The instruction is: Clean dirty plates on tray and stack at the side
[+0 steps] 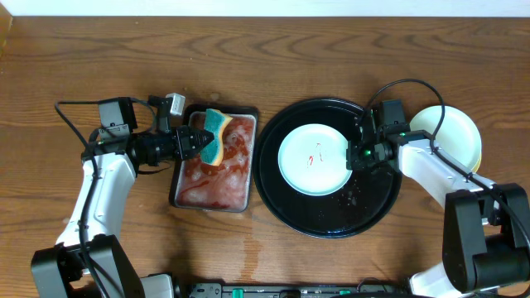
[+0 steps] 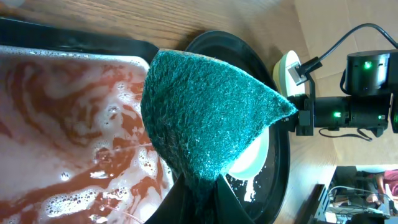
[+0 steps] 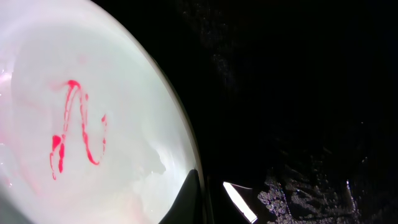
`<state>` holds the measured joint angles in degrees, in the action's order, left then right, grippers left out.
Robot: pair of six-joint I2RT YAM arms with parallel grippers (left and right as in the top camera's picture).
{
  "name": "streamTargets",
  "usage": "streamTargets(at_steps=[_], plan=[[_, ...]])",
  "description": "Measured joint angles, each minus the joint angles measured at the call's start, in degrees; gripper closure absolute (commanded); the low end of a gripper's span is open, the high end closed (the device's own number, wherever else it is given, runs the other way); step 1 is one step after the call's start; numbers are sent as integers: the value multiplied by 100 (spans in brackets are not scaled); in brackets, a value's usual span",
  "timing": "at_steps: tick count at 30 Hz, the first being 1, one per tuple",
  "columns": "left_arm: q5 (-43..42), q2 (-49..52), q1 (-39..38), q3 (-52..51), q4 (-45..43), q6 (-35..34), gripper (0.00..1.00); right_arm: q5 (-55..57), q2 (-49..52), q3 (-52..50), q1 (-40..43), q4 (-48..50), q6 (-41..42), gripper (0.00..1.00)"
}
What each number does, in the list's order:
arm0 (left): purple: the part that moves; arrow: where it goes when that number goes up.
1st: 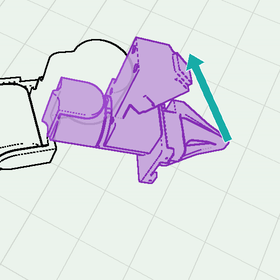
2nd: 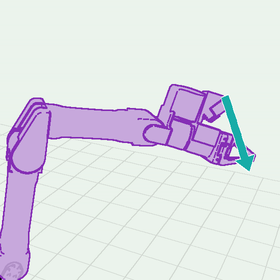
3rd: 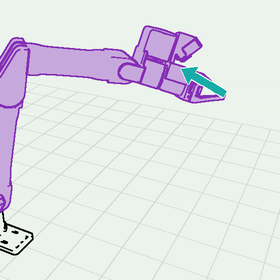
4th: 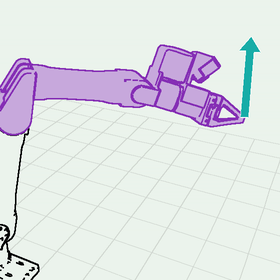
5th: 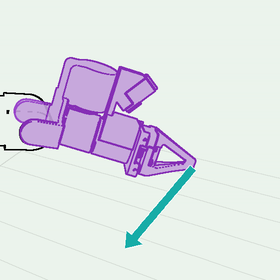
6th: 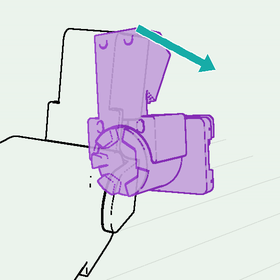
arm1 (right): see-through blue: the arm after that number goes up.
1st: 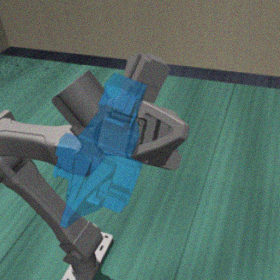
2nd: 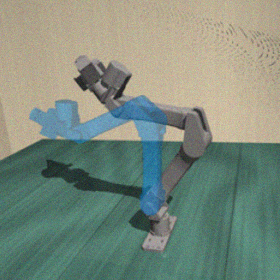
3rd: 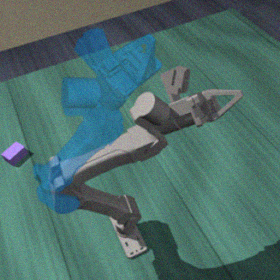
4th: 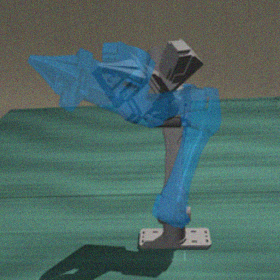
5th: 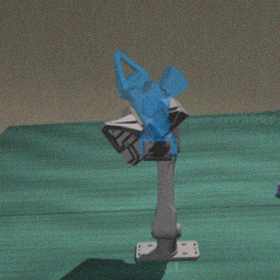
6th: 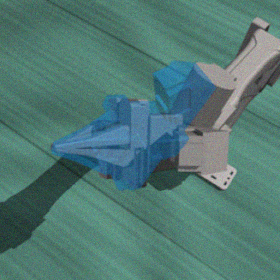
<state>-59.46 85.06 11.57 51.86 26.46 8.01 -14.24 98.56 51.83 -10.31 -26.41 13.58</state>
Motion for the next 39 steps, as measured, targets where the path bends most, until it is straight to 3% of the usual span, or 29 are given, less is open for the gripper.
streamTargets(at_steps=[39], plan=[[160, 0, -120, 0, -151, -48, 92, 11, 0, 0, 0, 0, 0, 99]])
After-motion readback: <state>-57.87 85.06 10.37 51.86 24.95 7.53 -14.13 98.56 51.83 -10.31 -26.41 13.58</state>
